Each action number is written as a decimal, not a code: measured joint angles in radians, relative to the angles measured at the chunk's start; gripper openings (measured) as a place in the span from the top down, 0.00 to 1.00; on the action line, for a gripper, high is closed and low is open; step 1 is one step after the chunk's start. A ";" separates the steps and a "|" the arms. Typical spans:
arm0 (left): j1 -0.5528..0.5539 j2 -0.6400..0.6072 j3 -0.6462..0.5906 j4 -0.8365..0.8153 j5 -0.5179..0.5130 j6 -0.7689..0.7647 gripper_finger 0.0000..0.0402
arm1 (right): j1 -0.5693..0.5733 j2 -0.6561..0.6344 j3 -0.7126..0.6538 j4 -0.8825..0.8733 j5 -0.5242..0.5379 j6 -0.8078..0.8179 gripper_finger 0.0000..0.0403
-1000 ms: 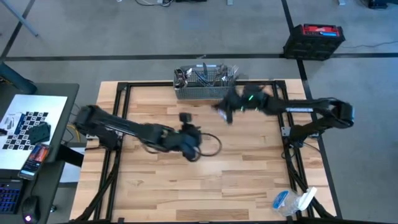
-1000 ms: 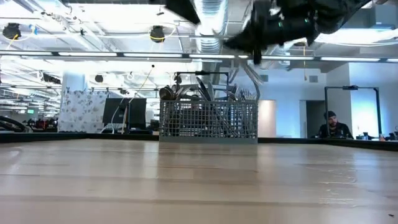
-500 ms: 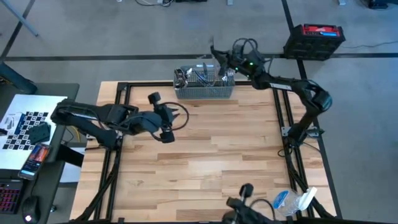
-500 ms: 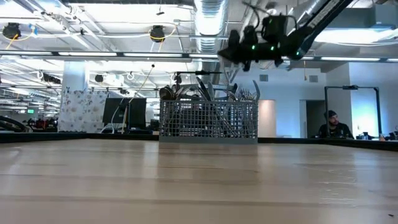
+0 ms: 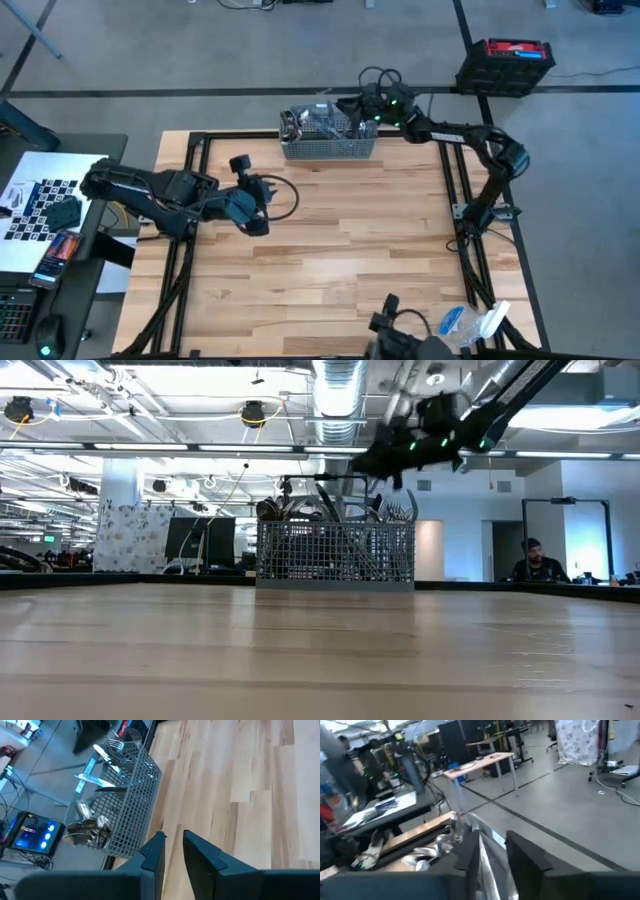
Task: Sort silverware
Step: Put the silver table knife into the gray organizer, then return to Home Position
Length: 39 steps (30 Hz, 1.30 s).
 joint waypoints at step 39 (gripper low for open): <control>0.010 -0.015 -0.134 0.182 0.209 -0.094 0.98 | 0.944 -1.461 -1.074 -0.061 0.590 -0.096 0.99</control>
